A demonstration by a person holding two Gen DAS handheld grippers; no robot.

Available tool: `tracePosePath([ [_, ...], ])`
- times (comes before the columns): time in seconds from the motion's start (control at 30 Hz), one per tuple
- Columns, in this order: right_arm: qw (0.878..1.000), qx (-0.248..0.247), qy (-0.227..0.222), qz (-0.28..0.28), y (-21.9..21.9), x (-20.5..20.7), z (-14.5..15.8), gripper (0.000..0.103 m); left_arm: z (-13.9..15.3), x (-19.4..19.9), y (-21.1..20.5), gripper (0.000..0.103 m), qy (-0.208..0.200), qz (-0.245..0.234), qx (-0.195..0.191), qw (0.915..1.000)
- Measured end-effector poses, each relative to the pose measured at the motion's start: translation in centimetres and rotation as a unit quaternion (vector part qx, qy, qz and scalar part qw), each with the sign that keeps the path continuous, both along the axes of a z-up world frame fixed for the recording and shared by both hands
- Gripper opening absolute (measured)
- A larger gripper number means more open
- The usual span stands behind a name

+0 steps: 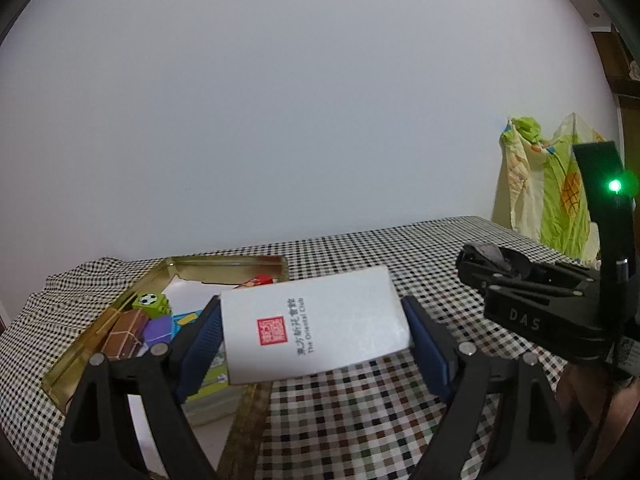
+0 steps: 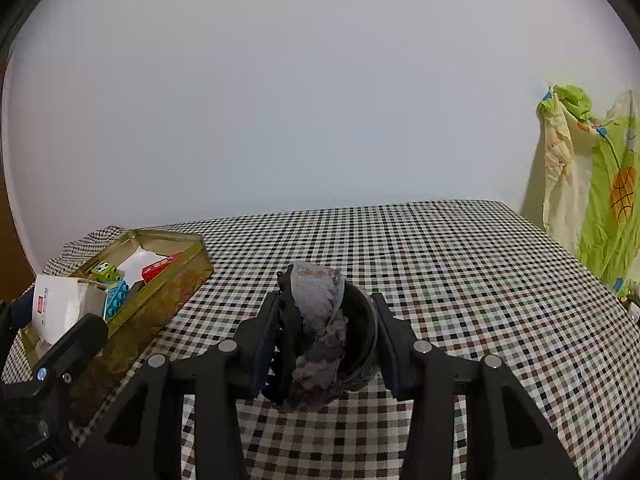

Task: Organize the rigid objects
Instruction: 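Lift the white card box and grey pouch and carry them toward the tray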

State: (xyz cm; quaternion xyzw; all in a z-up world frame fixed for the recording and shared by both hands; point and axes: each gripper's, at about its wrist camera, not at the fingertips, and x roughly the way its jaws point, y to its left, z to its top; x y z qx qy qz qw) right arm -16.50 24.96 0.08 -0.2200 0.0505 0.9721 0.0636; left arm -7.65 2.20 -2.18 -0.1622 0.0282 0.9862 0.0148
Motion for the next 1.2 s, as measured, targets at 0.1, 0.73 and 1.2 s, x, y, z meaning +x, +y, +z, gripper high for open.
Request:
tracePosePath([
  [0.1, 1.000, 0.000, 0.004, 0.002, -0.2, 0.2, 0.1, 0.047, 0.0, 0.2, -0.3, 0.086, 0.006, 0.005, 0.000, 1.0000],
  [0.73, 0.999, 0.016, 0.023, 0.027, -3.2, 0.9, 0.4, 0.047, 0.2, 1.4, -2.3, 0.086, 0.024, 0.029, 0.005, 0.9993],
  [1.2, 0.998, 0.026, 0.024, 0.052, -5.8, 0.8, 0.5, 0.047, 0.2, 1.7, -4.2, 0.086, 0.031, 0.047, 0.013, 0.9983],
])
